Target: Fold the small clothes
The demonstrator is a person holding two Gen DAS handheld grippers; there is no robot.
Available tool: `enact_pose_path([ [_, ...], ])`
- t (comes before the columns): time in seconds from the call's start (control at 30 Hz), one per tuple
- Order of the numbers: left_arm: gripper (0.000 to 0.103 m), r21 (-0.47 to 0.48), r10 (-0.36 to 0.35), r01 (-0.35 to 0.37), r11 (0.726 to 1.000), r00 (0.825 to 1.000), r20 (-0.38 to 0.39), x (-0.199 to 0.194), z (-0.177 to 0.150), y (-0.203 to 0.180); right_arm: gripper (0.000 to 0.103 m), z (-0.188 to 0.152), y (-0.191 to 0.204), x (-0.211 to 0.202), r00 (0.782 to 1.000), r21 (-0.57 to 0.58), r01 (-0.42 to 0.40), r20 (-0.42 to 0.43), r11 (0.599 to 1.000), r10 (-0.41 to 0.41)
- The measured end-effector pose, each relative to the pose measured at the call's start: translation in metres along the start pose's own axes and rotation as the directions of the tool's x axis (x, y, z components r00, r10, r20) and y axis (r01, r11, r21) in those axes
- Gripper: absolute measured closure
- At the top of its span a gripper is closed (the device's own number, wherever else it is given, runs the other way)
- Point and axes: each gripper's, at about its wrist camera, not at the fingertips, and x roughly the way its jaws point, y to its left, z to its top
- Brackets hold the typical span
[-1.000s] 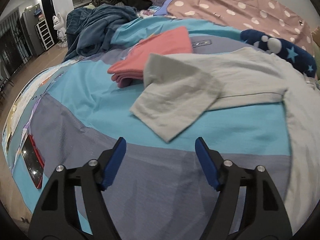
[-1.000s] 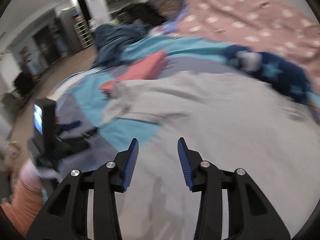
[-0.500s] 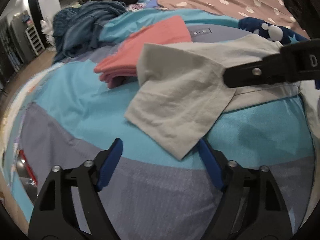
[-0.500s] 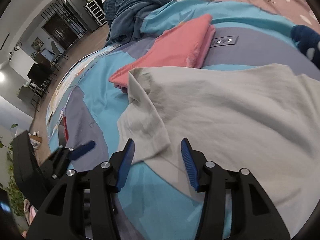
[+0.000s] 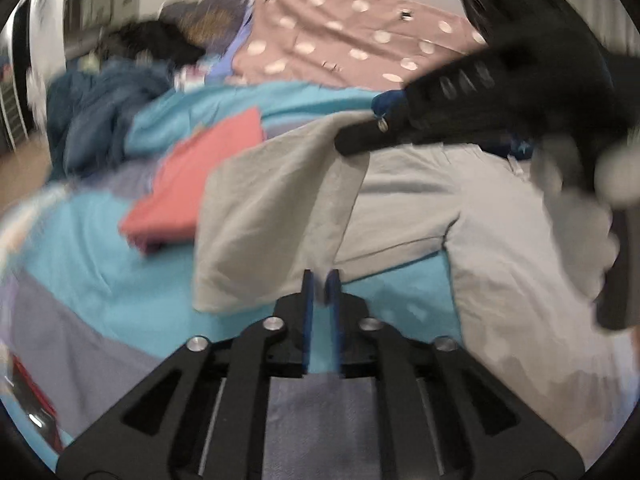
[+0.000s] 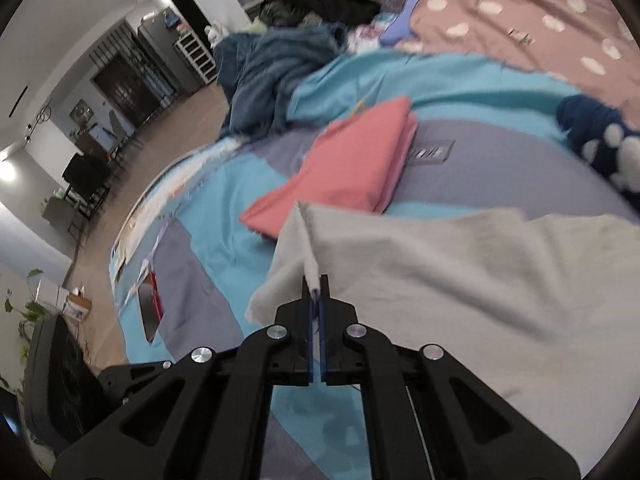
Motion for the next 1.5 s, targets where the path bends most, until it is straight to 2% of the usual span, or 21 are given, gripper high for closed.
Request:
enact_pose_path([
  [0.03,0.042,0.021,0.025,-0.025,0.999,1.000,0.007,-0.001,0.002,-0.007,0.101,0.001,-0.002,-0.005,1.000,0.008,-0.002,0.005,1.000,0.002],
  [0.07,0.026,0.053,0.083,-0.085,0.995,0.996,0.031,-0.001,0.002,-0.019,0.101,0.002,-0.004,-0.011,1.000,0.019,-0.007,0.010,1.000,0.007],
  [0.13,0.026,0.103,0.140,-0.144,0.984,0.989,0.046,0.003,0.003,-0.038,0.101,0.000,-0.008,-0.023,1.000,0.032,-0.002,0.021,0.999,0.001],
  [0.3,0.026,0.142,0.092,-0.094,0.985,0.996,0.019,0.017,0.010,-0.071,0.101,-0.004,-0.015,-0.044,0.999,0.059,-0.026,0.034,0.998,0.024],
  [0.47,0.026,0.187,0.132,-0.141,0.972,0.989,0.059,0.016,0.019,-0.105,0.101,-0.011,-0.027,-0.077,0.996,0.102,-0.072,0.059,0.992,0.066],
  [0.6,0.026,0.213,0.090,-0.109,0.971,0.991,0.095,-0.002,0.018,-0.122,0.101,-0.022,-0.047,-0.113,0.994,0.095,-0.041,0.105,0.995,0.031],
  [0.73,0.025,0.225,0.034,-0.052,0.973,0.996,0.083,-0.013,0.015,-0.129,0.101,-0.041,-0.108,-0.159,0.986,0.197,0.022,0.157,0.980,-0.053],
  [0.83,0.024,0.220,0.038,-0.050,0.974,0.997,0.060,-0.010,0.011,-0.128,0.101,-0.066,-0.171,-0.187,0.980,0.327,0.041,0.172,0.944,-0.102],
  [0.93,0.024,0.214,0.070,-0.073,0.974,0.997,0.024,0.004,0.011,-0.126,0.101,-0.101,-0.231,-0.205,0.975,0.465,0.051,0.170,0.884,-0.146],
  [1.13,0.024,0.244,0.103,-0.098,0.965,0.995,-0.007,0.030,0.017,-0.136,0.101,-0.148,-0.313,-0.209,0.966,0.630,0.088,0.134,0.771,-0.220],
  [1.23,0.024,0.241,0.114,-0.105,0.965,0.993,-0.023,0.038,0.016,-0.140,0.094,-0.162,-0.330,-0.205,0.958,0.663,0.096,0.140,0.742,-0.249],
  [1.33,0.024,0.236,0.135,-0.123,0.964,0.990,-0.036,0.043,0.012,-0.139,0.062,-0.172,-0.338,-0.204,0.963,0.672,0.017,0.189,0.741,-0.193],
  [1.5,0.024,0.239,0.186,-0.170,0.956,0.981,-0.048,0.050,0.008,-0.131,0.061,-0.185,-0.308,-0.188,0.984,0.569,0.034,0.124,0.821,-0.127],
])
